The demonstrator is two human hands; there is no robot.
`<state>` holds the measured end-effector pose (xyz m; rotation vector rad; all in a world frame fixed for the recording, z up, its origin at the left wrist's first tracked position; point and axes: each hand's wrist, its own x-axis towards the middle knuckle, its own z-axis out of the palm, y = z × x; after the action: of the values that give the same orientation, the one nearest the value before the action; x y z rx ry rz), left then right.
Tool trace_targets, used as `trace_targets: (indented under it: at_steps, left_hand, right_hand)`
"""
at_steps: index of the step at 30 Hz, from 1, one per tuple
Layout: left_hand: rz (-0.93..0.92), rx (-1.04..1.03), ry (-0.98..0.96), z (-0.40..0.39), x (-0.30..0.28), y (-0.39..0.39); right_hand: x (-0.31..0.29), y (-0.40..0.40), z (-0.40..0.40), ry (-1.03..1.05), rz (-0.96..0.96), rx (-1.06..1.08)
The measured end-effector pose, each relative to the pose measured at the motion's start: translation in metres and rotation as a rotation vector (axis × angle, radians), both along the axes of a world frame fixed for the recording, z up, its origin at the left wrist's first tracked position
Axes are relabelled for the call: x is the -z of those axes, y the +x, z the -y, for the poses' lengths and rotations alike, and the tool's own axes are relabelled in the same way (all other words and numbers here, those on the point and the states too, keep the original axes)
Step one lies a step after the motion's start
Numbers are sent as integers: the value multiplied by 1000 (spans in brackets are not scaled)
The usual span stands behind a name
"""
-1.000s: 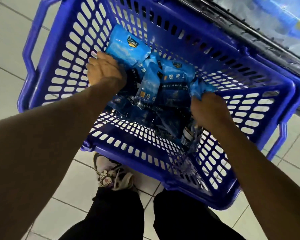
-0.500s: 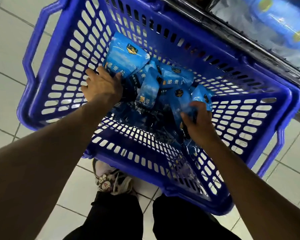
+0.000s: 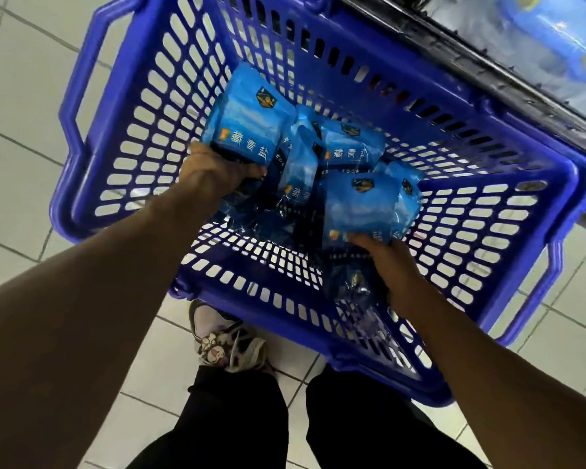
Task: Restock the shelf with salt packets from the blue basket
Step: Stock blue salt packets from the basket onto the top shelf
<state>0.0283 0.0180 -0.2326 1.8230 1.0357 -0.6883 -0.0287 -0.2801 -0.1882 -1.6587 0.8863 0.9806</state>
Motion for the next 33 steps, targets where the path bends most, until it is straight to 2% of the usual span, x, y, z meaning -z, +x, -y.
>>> trace_targets:
  at_steps: [2,6,8,10,12,15,18,22,25,27,33]
  left_hand:
    - [-10,-8,-40,6,-5,-3]
    - [-81,-36,-54,20,-44,-4]
    - [-37,-17,-45,26,-71,-9]
    - [21,-138,-92,29,-103,-20]
    - [29,-328,-210,34,-140,-39]
    - [72,-580,-502,36,-208,-73]
    - [127,-701,-706,43,-281,-104]
    - [173,-828,-877,54,-382,-141]
    - [201,-818,-955,59,-462,-161]
    - [217,-782,-939,64,-509,-171]
    - [251,-495,-756,88,-656,-183]
  right_hand:
    - [-8,5,0,133,-60,152]
    - [-34,5,-2,231,-26,132]
    - [-57,1,-5,268,-20,140]
    - [-86,-3,-8,312,-47,162]
    - [-117,-13,-11,342,-63,211]
    - [-179,-29,-19,390,-58,300]
    - [-247,-41,-25,378,-18,317]
    - [-351,-58,-19,391,32,350]
    - [-435,-78,-1,392,74,345]
    - [-482,-89,14,399,108,337]
    - [-632,-133,57,379,223,392]
